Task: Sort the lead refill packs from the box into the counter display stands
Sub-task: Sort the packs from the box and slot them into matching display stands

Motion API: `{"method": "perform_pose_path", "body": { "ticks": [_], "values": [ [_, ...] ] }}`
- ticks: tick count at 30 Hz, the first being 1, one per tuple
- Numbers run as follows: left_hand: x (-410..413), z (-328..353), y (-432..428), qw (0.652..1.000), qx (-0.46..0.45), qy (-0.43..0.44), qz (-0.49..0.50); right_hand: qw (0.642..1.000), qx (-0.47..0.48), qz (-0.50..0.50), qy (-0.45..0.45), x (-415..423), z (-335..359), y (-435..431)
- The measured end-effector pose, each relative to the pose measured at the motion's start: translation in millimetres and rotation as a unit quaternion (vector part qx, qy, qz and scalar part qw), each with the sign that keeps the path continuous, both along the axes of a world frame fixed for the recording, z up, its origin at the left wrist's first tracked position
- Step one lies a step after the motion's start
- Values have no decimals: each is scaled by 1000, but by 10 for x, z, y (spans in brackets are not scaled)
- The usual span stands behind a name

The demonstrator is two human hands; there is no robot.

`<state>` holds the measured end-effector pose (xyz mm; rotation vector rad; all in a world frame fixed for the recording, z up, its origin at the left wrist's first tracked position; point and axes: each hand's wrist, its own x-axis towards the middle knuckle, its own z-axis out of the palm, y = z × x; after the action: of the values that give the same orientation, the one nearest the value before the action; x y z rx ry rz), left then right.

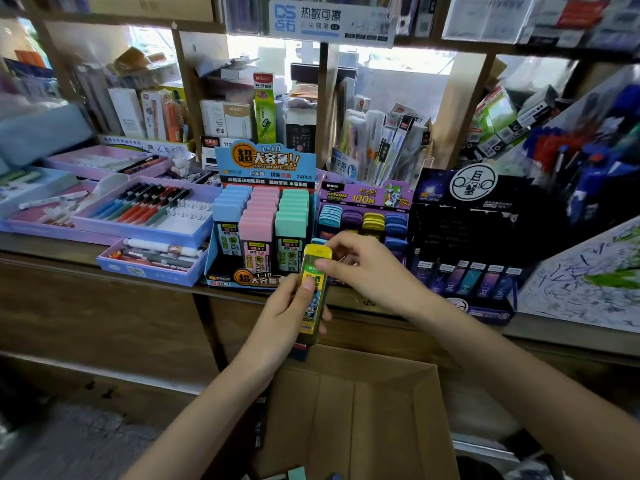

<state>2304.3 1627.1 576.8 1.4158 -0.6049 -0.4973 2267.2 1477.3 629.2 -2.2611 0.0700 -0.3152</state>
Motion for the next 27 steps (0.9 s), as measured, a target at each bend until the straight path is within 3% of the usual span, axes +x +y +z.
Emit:
{"method": "perform_pose_path", "body": {
  "ticks": [6,11,14,22,27],
  "values": [
    [-99,-47,-189,1000,19,2,-16,991,111,-69,-30,-189,18,-285],
    [-99,-71,-268,999,46,-25,-14,970,159,-133,-129,-207,310,-723],
    [-95,-81,-285,999,45,-18,-4,966,124,-168,-154,-61,445,-891],
    [-106,-29,-218,999,43,-18,13,975,-89,-176,-97,270,316,-926],
    [-92,4,-170,999,41,-15,17,977,-117,-168,-60,332,208,-934]
  ]
}}
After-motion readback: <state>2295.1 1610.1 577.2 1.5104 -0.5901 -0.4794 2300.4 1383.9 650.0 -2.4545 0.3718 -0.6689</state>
